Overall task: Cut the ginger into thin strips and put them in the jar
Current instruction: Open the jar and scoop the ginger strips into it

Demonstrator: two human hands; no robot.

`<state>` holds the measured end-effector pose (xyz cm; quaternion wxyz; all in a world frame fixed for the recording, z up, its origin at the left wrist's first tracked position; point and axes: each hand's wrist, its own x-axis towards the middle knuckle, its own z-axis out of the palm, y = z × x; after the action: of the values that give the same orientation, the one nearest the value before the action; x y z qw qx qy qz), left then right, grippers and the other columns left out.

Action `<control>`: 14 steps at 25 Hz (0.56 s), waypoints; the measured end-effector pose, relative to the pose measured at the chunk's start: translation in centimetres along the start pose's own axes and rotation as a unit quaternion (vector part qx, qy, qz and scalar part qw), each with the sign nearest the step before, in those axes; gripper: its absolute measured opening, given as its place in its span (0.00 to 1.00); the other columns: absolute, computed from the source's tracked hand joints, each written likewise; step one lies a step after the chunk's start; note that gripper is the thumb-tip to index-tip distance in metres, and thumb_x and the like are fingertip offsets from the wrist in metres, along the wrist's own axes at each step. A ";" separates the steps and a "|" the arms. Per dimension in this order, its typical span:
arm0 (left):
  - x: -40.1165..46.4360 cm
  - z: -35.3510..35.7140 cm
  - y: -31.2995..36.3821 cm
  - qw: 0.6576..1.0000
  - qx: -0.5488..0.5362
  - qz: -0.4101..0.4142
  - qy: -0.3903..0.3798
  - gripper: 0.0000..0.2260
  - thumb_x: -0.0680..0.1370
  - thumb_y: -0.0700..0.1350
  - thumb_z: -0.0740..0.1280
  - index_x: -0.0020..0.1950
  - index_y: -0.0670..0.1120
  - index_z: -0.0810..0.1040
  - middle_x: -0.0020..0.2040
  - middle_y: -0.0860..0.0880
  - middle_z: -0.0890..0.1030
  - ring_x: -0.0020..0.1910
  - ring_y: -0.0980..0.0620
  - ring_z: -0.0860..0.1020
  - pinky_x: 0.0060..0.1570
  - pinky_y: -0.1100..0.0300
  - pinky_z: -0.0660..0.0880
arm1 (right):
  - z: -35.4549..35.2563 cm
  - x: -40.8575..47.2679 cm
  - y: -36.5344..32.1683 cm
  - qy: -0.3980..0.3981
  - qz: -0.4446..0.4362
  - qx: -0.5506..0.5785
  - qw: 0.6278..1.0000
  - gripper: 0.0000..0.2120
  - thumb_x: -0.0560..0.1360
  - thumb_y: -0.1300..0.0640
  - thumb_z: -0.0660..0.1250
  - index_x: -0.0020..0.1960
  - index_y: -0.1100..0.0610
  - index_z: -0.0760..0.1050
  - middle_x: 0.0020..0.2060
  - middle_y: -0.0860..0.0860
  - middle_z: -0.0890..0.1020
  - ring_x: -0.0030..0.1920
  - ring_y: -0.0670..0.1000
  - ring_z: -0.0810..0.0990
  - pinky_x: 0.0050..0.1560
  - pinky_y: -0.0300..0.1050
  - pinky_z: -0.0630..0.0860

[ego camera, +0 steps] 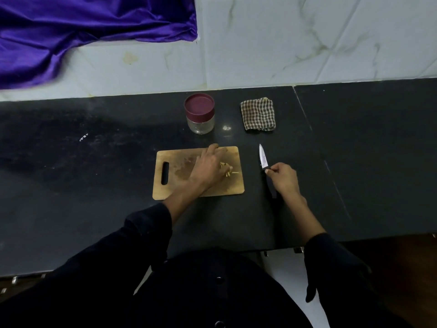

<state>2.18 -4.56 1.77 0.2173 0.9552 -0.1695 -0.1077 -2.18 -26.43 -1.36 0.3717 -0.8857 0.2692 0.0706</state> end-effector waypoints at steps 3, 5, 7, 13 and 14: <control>-0.2 0.7 0.7 1.000 -0.004 -0.004 -0.002 0.24 0.78 0.51 0.67 0.72 0.48 0.67 0.74 0.44 0.62 0.72 0.44 0.62 0.69 0.41 0.64 | 0.1 0.3 0.6 -0.005 -0.007 0.001 1.000 0.09 0.78 0.54 0.68 0.52 0.60 0.80 0.52 0.58 0.83 0.56 0.59 0.79 0.53 0.49 0.74; -0.5 1.2 0.9 1.000 -0.007 -0.011 0.001 0.24 0.78 0.51 0.67 0.72 0.48 0.67 0.74 0.44 0.62 0.72 0.43 0.63 0.69 0.41 0.63 | 0.2 0.3 0.7 -0.008 -0.012 -0.021 1.000 0.10 0.78 0.53 0.68 0.53 0.60 0.79 0.52 0.58 0.82 0.55 0.59 0.79 0.50 0.48 0.73; -0.8 1.5 1.1 1.000 -0.007 -0.015 0.007 0.24 0.77 0.51 0.67 0.72 0.48 0.68 0.73 0.44 0.63 0.71 0.43 0.64 0.68 0.42 0.65 | 0.1 0.3 0.8 -0.010 -0.010 -0.055 0.998 0.11 0.79 0.52 0.66 0.54 0.59 0.78 0.53 0.57 0.82 0.55 0.59 0.79 0.47 0.46 0.71; -1.8 1.1 0.3 0.999 -0.030 -0.023 0.026 0.24 0.77 0.50 0.67 0.71 0.50 0.68 0.73 0.45 0.64 0.70 0.44 0.65 0.69 0.45 0.65 | -0.2 0.2 0.9 0.010 -0.034 -0.106 0.994 0.12 0.79 0.52 0.66 0.57 0.59 0.76 0.56 0.58 0.79 0.57 0.59 0.78 0.50 0.49 0.71; -1.9 0.8 -0.1 0.999 -0.033 -0.025 0.027 0.24 0.77 0.50 0.67 0.72 0.50 0.67 0.73 0.45 0.63 0.71 0.44 0.64 0.69 0.45 0.64 | -0.2 0.0 0.6 0.019 -0.041 -0.105 0.993 0.12 0.79 0.52 0.66 0.58 0.59 0.75 0.57 0.58 0.77 0.57 0.59 0.77 0.51 0.50 0.71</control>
<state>0.26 -4.06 1.23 0.2507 0.9540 -0.1356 -0.0925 -2.48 -26.97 -1.59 0.2737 -0.9315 0.2303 0.0665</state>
